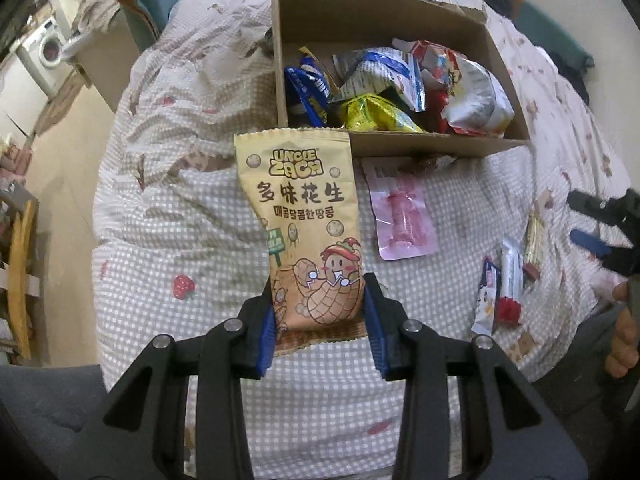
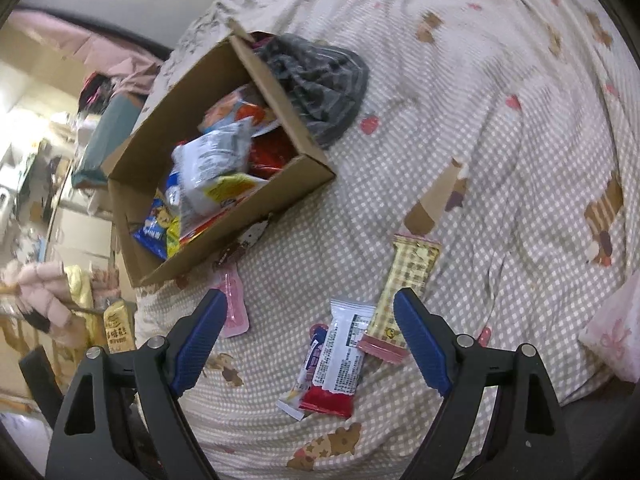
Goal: Organize snacks
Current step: 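Grasp the white-and-red wrapped bar with the right tool while the left tool holds the peanut bag, then lower the peanut bag into the box with the left tool while the right tool drops the bar in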
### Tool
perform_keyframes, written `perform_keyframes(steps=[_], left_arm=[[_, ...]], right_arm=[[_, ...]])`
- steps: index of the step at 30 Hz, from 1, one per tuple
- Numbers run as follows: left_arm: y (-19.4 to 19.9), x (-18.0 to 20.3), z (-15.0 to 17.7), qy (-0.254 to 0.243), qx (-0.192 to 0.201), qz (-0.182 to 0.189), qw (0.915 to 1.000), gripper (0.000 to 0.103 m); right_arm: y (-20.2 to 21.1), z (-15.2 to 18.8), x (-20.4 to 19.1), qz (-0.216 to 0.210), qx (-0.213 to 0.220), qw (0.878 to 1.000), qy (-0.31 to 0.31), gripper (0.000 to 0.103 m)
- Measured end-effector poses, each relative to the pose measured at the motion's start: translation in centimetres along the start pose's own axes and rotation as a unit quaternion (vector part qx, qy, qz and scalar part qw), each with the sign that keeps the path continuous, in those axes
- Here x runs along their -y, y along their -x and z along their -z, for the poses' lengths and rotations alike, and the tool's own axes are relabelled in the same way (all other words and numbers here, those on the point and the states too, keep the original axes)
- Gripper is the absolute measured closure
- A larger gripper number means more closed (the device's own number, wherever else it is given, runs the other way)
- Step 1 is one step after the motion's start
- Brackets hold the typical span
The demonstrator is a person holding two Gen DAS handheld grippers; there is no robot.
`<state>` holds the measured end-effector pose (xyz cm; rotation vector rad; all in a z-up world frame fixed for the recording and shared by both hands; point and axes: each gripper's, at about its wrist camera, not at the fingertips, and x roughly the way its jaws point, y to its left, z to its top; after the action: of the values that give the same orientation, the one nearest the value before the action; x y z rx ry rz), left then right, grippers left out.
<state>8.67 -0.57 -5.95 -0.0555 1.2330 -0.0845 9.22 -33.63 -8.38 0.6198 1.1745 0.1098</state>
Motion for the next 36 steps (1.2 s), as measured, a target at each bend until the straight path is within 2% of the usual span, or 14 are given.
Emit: perform_keyframes(steps=[4,6,8,11,16,18,20,22,28,32,36], left_arm=[[-0.1,-0.5,0.0,0.008,0.003,0.010,0.9999,0.069],[-0.4,-0.1,0.1,0.005,0.010,0.008,0.9999,0.069],[-0.4,-0.1,0.1,0.007,0.012,0.010,0.9999,0.069],[-0.3,-0.4,0.0,0.017,0.013,0.019,0.9996,0.069],[0.1,-1.0,-0.5,0.029,0.021,0.025,0.9990,0.069],[-0.1,-1.1,-0.5,0.031,0.020,0.025,0.9990,0.069],[-0.2,-1.1,-0.5,0.032,0.018,0.024,0.9991,0.069],[-0.3,-1.1,-0.4,0.033,0.015,0.024,0.9990,0.069],[-0.9,-1.5,-0.3,0.037,0.008,0.015,0.9992,0.069],[-1.1,-1.8,-0.2,0.043,0.006,0.012,0.9990,0.069],[-0.8,-2.1,-0.1,0.047,0.013,0.007,0.9988,0.069]], right_arm=[[-1.3,0.2,0.9,0.006,-0.030,0.999,-0.021,0.015],[-2.3,0.6,0.6,-0.007,-0.060,0.998,-0.019,0.016],[-3.5,1.2,-0.2,-0.010,-0.097,0.995,-0.004,0.022],[-5.3,2.4,-0.9,0.040,-0.135,0.990,0.027,0.031],[-8.2,3.6,-1.6,0.078,-0.182,0.979,0.053,0.045],[-8.9,3.8,-1.7,0.090,-0.185,0.977,0.058,0.050],[-9.2,3.9,-1.9,0.095,-0.180,0.977,0.063,0.062],[-9.1,3.9,-2.2,0.095,-0.171,0.978,0.070,0.067],[-8.5,3.8,-4.1,0.067,-0.148,0.981,0.107,0.070],[-6.5,3.5,-5.8,0.014,-0.106,0.986,0.130,0.070],[-4.3,3.0,-7.5,-0.072,-0.074,0.984,0.143,0.070]])
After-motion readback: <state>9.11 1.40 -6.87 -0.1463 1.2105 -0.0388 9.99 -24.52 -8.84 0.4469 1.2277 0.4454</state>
